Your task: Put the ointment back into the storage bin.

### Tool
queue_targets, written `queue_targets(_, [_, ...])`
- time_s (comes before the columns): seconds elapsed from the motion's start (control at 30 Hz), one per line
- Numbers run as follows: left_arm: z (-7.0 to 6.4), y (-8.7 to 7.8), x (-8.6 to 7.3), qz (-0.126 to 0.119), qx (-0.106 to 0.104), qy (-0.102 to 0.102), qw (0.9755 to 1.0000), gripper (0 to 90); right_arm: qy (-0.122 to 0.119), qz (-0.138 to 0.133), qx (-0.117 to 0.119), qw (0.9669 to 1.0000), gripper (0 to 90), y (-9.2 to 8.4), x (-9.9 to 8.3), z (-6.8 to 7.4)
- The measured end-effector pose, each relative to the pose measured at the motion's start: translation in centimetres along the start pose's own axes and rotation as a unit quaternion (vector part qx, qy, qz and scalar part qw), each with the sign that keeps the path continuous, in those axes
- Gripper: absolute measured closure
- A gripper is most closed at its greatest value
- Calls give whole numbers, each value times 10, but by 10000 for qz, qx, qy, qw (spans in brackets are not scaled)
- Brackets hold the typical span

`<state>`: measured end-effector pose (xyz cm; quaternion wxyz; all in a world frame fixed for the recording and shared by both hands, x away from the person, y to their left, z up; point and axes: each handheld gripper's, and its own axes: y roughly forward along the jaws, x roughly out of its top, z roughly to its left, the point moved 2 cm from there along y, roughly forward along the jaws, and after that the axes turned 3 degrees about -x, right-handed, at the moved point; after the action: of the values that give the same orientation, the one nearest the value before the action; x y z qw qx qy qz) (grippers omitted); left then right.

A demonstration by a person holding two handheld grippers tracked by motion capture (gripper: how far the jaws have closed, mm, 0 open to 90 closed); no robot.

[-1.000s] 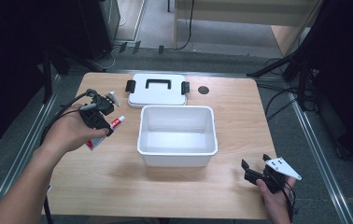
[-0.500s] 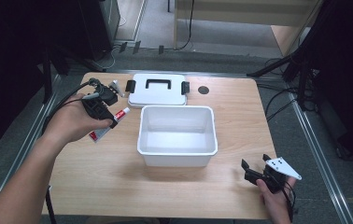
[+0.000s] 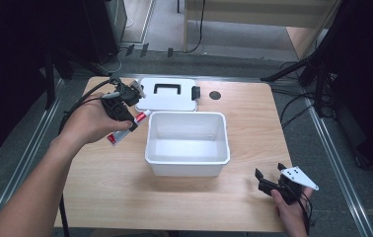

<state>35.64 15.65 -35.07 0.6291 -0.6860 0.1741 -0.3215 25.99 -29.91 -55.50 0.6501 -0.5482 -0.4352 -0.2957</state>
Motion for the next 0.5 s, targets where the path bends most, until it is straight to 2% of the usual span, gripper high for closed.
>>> queue_targets(0.5, [-12, 18, 31, -43, -203, 167, 9996, 710, 21, 11, 7, 10000, 127, 0, 0, 0])
